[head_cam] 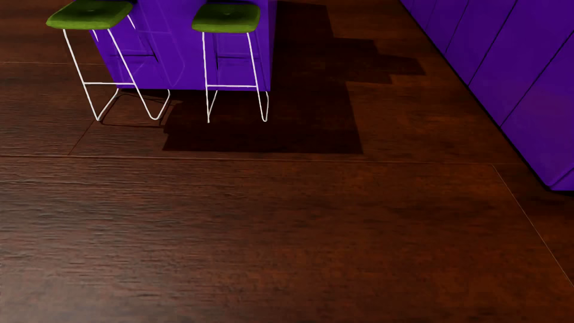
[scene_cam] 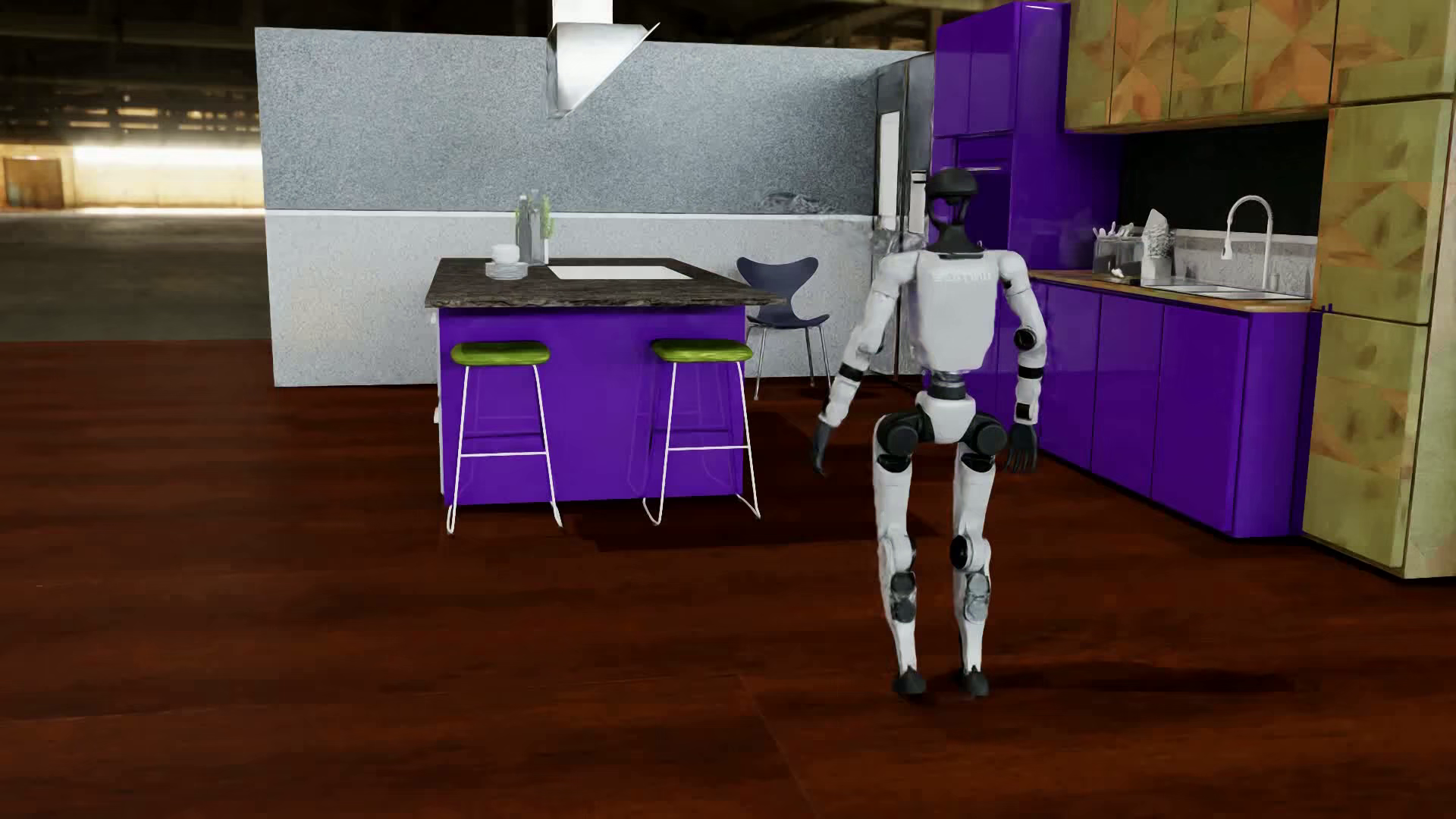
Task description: Stretch out
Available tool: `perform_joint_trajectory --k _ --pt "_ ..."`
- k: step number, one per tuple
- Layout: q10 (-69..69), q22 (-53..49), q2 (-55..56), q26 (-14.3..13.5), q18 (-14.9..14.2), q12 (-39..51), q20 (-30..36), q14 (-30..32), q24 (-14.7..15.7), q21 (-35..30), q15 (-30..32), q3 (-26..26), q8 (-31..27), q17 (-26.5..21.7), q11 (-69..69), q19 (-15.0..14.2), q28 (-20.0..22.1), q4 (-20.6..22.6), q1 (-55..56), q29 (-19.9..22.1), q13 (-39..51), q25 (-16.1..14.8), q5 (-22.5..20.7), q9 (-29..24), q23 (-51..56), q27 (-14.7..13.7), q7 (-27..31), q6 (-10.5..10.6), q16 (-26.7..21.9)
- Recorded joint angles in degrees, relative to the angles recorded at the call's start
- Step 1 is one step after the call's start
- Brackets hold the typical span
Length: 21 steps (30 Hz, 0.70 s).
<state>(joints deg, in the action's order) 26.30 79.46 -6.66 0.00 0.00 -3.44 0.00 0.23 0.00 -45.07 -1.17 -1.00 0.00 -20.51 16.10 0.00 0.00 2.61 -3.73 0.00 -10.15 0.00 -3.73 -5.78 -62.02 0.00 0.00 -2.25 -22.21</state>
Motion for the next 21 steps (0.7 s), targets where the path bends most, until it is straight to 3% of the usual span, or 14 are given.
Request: perform_joint_trajectory --k 5,6,7,8,9,16,18,19,21 --pt "0.59 0.37 0.32 0.00 0.00 3.46 0.00 -1.42 0.00 -0.75 0.00 0.84 0.00 -0.37 0.33 0.00 0.00 0.39 1.16 0.00 0.20 0.00 0.01 -0.72 0.34 0.00 0.00 0.16 -1.04" --pt "0.75 1.61 0.79 0.00 0.00 6.44 -11.91 -1.27 0.00 -0.48 0.17 1.56 0.00 -0.54 0.32 0.00 0.00 0.36 1.86 0.00 0.37 0.00 -0.07 -0.62 0.24 0.00 0.00 0.49 -2.14" --pt "0.88 -11.96 1.01 0.00 0.00 10.84 60.24 -0.81 0.00 -0.83 0.58 2.28 0.00 -0.96 0.08 0.00 0.00 0.24 2.35 0.00 0.60 0.00 -0.17 -0.66 0.17 0.00 0.00 0.89 -3.46" --pt "0.99 -12.14 1.05 0.00 0.00 15.23 56.29 -0.23 0.00 -0.42 1.19 3.27 0.00 -1.50 -0.46 0.00 0.00 0.18 2.70 0.00 0.69 0.00 -0.29 -0.65 0.17 0.00 0.00 1.43 -5.14" --pt "0.43 -11.01 1.06 0.00 0.00 23.18 55.10 0.95 0.00 -4.04 1.72 4.02 0.00 -2.37 -1.00 0.00 0.00 0.61 3.02 0.00 1.30 0.00 0.04 -0.90 -0.04 0.00 0.00 1.82 -7.87" --pt "-0.88 -3.23 2.18 0.00 0.00 64.35 55.10 4.99 0.00 -3.67 3.58 9.79 0.00 -8.08 -1.85 0.00 0.00 0.32 2.74 0.00 5.50 0.00 0.01 -1.27 1.00 0.00 0.00 6.81 -26.66" --pt "0.54 1.20 2.38 0.00 0.00 74.50 55.10 5.37 0.00 -3.90 3.68 9.98 0.00 -9.70 -2.39 0.00 0.00 0.41 2.43 0.00 6.01 0.00 0.20 -1.35 1.07 0.00 0.00 8.43 -30.30" --pt "-10.20 2.33 2.51 0.00 0.00 78.88 55.10 1.81 0.00 -3.80 3.77 9.70 0.00 -10.45 -2.68 0.00 0.00 0.34 2.38 0.00 6.03 0.00 0.17 -1.20 0.86 0.00 0.00 9.35 -31.66" --pt "-10.46 5.58 2.72 0.00 0.00 86.75 55.10 1.26 0.00 -4.65 3.60 9.74 0.00 -11.65 -2.93 0.00 0.00 0.53 2.46 0.00 6.20 0.00 0.27 -1.28 0.79 0.00 0.00 10.64 -33.96"
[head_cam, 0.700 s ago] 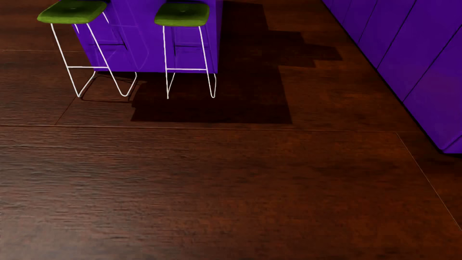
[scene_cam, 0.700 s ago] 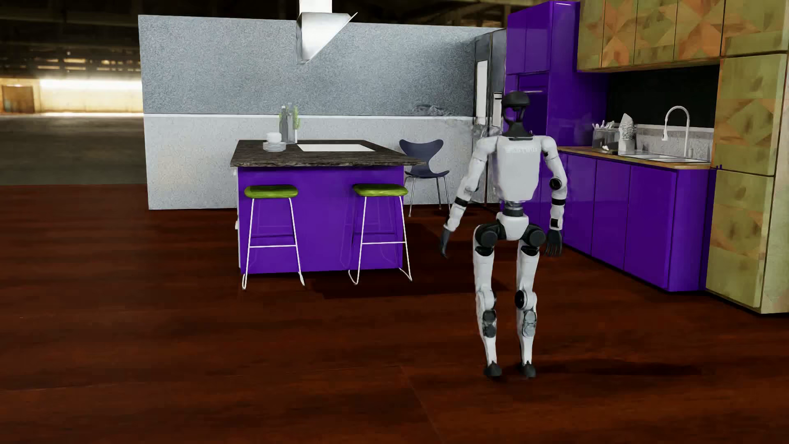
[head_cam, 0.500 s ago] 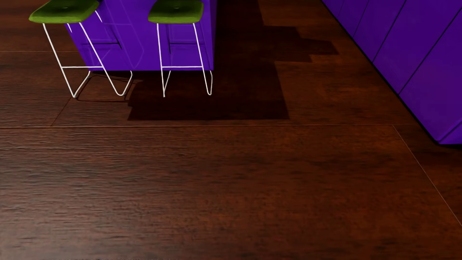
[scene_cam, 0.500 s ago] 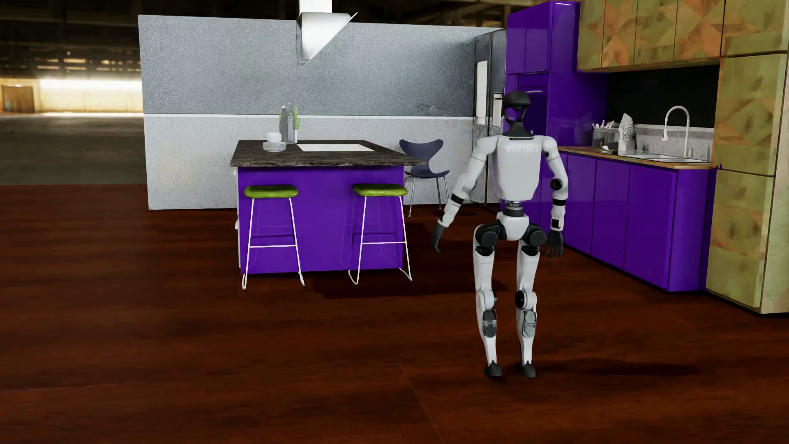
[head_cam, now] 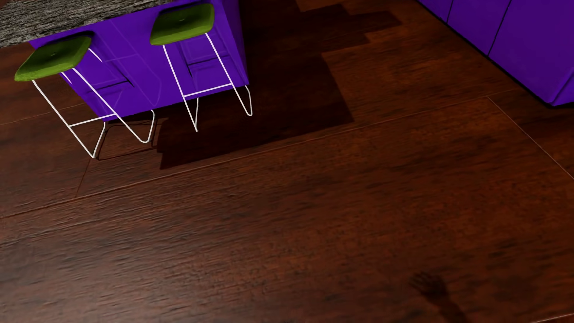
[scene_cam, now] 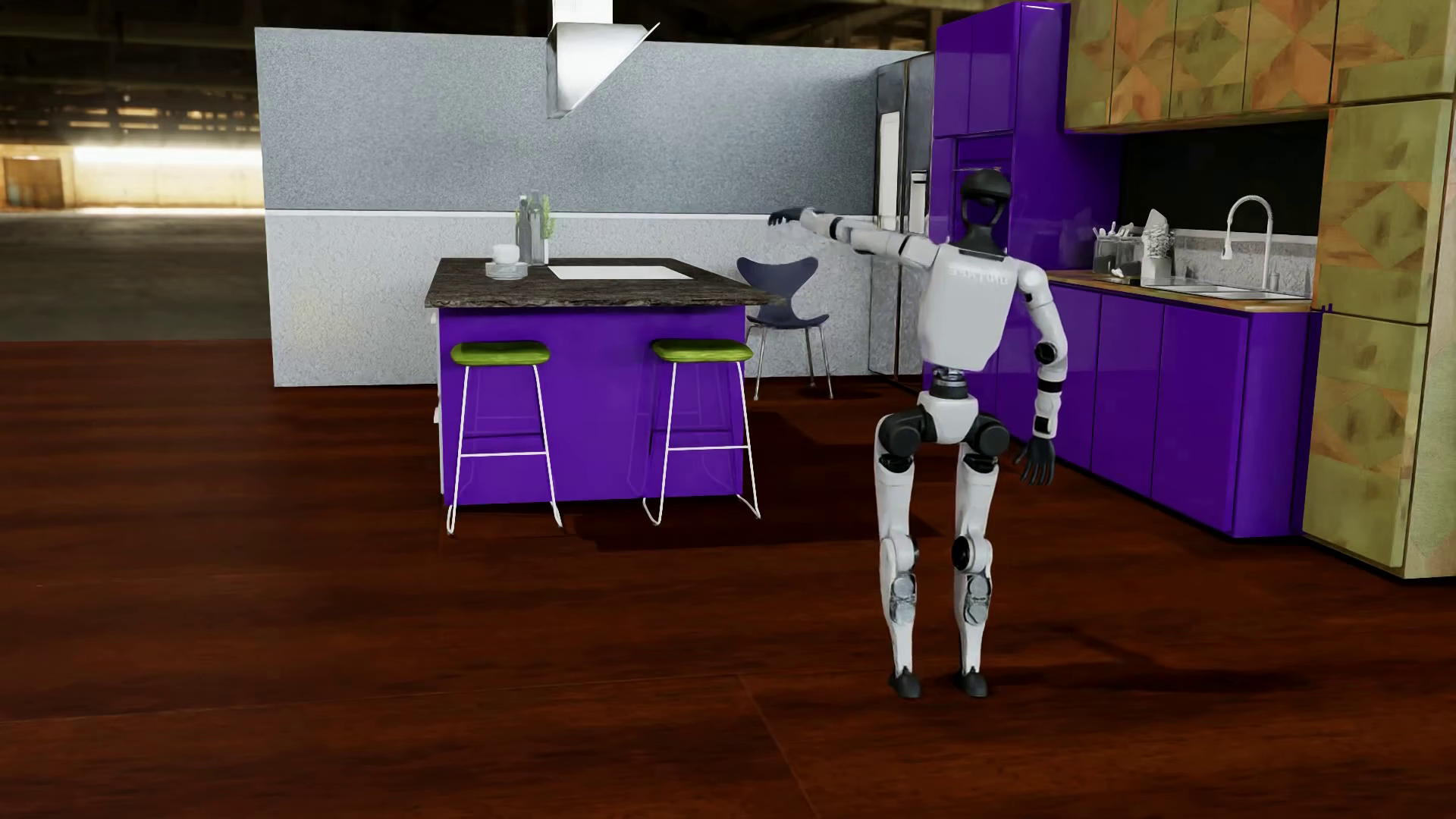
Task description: Stretch out
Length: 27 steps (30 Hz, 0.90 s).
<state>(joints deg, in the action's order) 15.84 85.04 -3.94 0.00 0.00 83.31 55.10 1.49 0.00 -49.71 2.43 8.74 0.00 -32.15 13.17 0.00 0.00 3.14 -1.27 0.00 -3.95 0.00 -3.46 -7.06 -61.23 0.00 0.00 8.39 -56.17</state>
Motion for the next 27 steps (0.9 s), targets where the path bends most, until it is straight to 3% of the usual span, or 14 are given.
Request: perform_joint_trajectory --k 2,8,27 --pt "-0.23 2.78 0.41 0.00 0.00 6.30 0.00 0.79 0.00 0.36 -0.61 -0.25 0.00 -0.77 0.42 0.00 0.00 0.09 0.04 0.00 -0.22 0.00 0.12 0.09 -0.34 0.00 0.00 0.91 -1.60" --pt "-0.98 1.55 0.60 0.00 0.00 -0.06 0.00 0.88 0.00 1.35 -1.37 -0.30 0.00 -1.46 0.68 0.00 0.00 0.07 -0.55 0.00 -1.96 0.00 0.28 0.48 -0.12 0.00 0.00 1.81 -2.73" --pt "-1.17 1.36 -0.14 0.00 0.00 -0.38 0.00 0.25 0.00 1.57 -1.48 -0.23 0.00 -1.57 0.26 0.00 0.00 -0.22 -1.35 0.00 -2.02 0.00 0.03 1.19 0.18 0.00 0.00 1.44 -3.08"
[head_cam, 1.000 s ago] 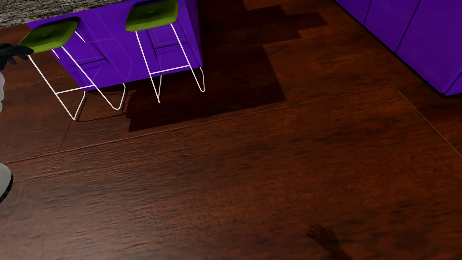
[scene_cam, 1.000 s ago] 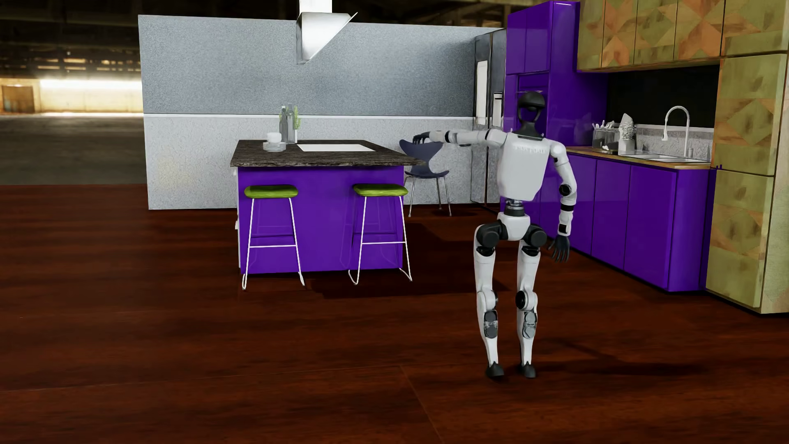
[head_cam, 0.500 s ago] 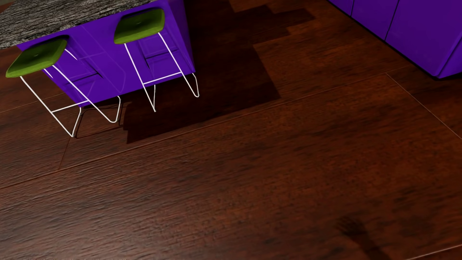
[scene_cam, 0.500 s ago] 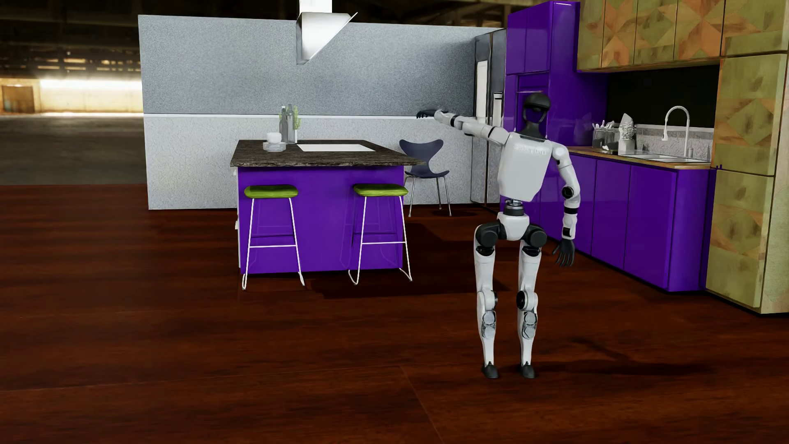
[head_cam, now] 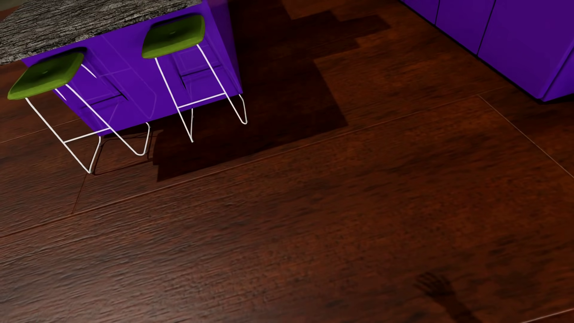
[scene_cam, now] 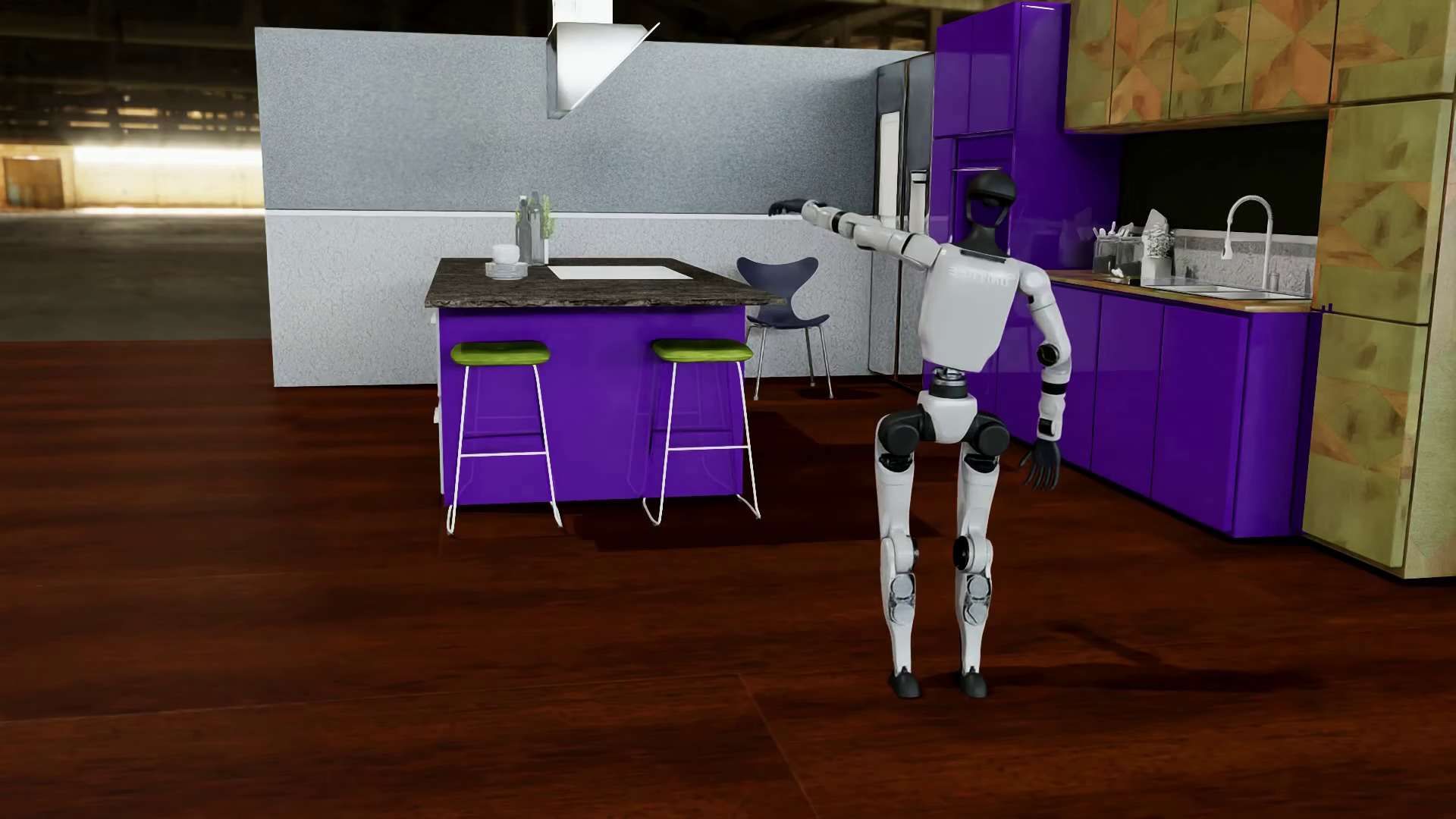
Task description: Stretch out
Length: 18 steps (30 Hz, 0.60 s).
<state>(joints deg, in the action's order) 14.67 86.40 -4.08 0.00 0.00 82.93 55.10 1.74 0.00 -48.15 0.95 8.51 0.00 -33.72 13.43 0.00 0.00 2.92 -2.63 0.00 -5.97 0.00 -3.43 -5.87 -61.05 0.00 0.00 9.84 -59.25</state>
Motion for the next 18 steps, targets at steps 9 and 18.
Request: perform_joint_trajectory --k 9,18 --pt "0.06 0.02 -0.14 0.00 0.00 0.19 0.00 -0.45 0.00 -0.32 -0.27 0.38 0.00 -0.16 0.28 0.00 0.00 -0.06 -0.21 0.00 -1.13 0.00 -0.12 0.14 -0.45 0.00 0.00 -0.37 -0.18" --pt "-0.06 0.19 -0.31 0.00 0.00 1.19 0.00 -0.57 0.00 -1.39 -0.36 0.03 0.00 -0.25 0.20 0.00 0.00 -0.01 -0.49 0.00 -0.48 0.00 -0.11 0.17 -0.46 0.00 0.00 -0.07 -0.42"
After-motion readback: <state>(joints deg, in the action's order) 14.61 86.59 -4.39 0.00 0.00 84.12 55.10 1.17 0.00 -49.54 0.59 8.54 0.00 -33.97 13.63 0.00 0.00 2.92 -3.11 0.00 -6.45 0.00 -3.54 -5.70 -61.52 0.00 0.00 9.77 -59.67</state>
